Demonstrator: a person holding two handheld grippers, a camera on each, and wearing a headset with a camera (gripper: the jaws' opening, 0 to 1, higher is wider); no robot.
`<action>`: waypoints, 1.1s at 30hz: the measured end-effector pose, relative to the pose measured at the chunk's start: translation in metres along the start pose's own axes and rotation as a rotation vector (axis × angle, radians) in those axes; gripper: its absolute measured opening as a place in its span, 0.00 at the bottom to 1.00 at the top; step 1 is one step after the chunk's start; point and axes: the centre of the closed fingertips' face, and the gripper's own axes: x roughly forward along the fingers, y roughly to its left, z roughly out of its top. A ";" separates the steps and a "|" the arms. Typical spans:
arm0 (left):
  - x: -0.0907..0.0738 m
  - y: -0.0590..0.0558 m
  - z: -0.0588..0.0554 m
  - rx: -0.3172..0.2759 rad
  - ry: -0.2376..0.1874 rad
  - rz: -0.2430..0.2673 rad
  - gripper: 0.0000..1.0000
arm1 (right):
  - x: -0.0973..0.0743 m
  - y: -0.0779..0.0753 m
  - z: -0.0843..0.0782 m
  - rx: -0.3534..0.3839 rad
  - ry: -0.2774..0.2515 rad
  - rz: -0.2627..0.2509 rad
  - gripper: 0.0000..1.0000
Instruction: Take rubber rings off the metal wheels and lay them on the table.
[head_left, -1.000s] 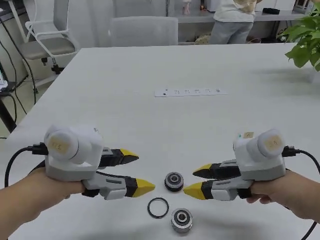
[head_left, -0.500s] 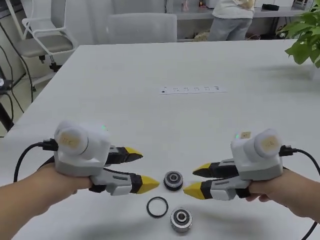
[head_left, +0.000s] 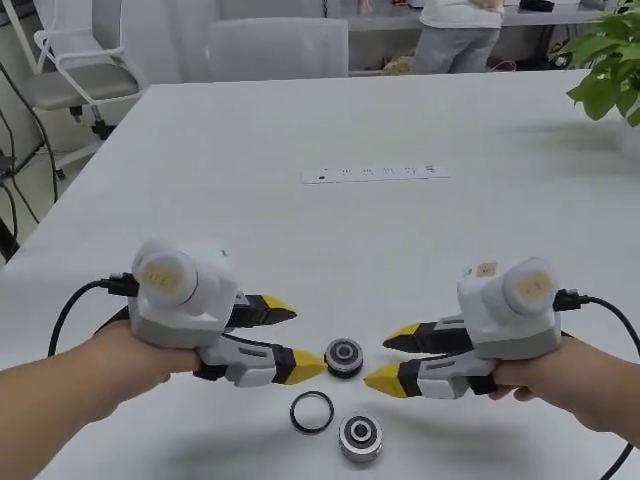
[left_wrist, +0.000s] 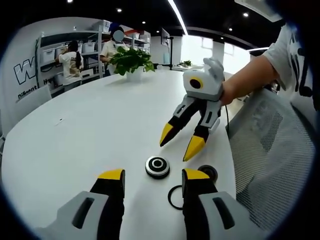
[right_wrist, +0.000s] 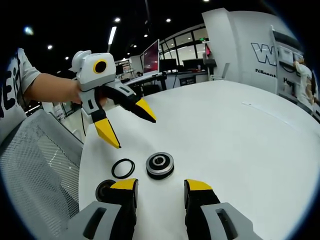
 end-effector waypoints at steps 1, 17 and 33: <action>0.002 0.000 0.000 0.004 0.003 -0.003 0.42 | 0.000 0.000 0.000 -0.001 0.000 0.001 0.35; 0.027 -0.010 -0.003 0.027 0.045 -0.045 0.37 | 0.000 0.001 -0.002 0.001 -0.005 0.004 0.35; 0.042 -0.014 -0.004 0.022 0.069 -0.069 0.22 | -0.001 -0.001 -0.004 0.001 -0.006 0.000 0.34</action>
